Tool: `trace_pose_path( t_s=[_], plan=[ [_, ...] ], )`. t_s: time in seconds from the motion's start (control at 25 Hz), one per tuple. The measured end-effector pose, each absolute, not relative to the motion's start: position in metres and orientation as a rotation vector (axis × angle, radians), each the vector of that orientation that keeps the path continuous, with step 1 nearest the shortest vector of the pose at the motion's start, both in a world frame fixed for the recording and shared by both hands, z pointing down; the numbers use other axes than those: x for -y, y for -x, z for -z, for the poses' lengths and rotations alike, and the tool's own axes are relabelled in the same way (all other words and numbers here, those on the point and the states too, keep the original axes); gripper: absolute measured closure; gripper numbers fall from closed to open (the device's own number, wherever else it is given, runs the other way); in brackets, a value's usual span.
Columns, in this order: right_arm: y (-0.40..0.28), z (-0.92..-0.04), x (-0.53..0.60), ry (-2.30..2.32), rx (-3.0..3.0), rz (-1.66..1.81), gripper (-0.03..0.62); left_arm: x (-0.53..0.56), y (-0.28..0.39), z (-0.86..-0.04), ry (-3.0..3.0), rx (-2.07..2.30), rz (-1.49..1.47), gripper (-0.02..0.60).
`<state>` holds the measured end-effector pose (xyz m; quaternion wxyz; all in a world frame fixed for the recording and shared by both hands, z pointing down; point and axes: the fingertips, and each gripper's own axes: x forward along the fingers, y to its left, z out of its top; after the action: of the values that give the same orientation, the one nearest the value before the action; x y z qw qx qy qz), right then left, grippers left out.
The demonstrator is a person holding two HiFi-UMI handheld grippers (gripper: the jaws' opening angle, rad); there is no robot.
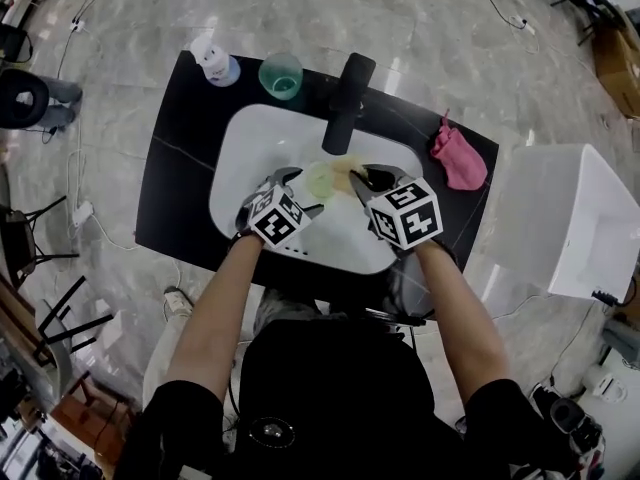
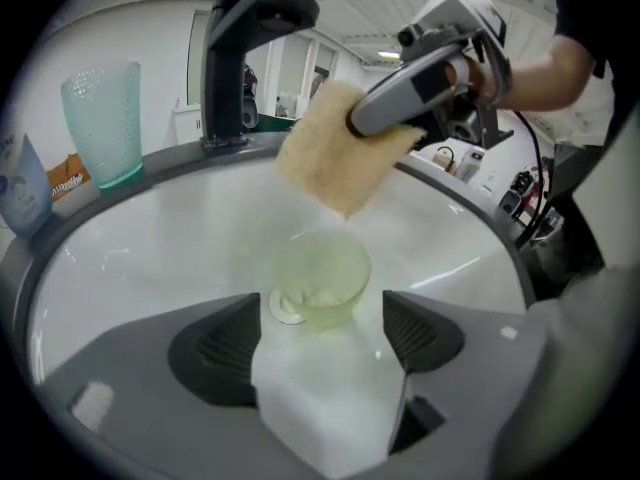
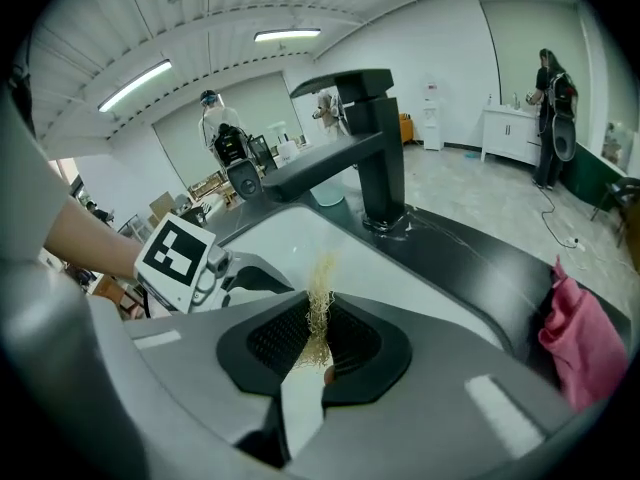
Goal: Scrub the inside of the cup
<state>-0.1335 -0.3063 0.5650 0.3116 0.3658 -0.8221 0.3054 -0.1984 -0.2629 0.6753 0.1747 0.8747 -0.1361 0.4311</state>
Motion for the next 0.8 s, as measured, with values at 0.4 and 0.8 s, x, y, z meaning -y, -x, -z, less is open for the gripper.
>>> trace_pose_path(
  t_s=[0.4,0.8],
  plan=[
    [0.153,-0.603,0.297,-0.847,2.083,-0.857,0.551,0.265,0.176,-0.712,-2.478,0.356,-1.152,0.212],
    [0.148,-0.631,0.284,-0.804,2.003,-0.924,0.551,0.265,0.151,-0.717,-2.551,0.316,-1.105,0.221]
  ],
)
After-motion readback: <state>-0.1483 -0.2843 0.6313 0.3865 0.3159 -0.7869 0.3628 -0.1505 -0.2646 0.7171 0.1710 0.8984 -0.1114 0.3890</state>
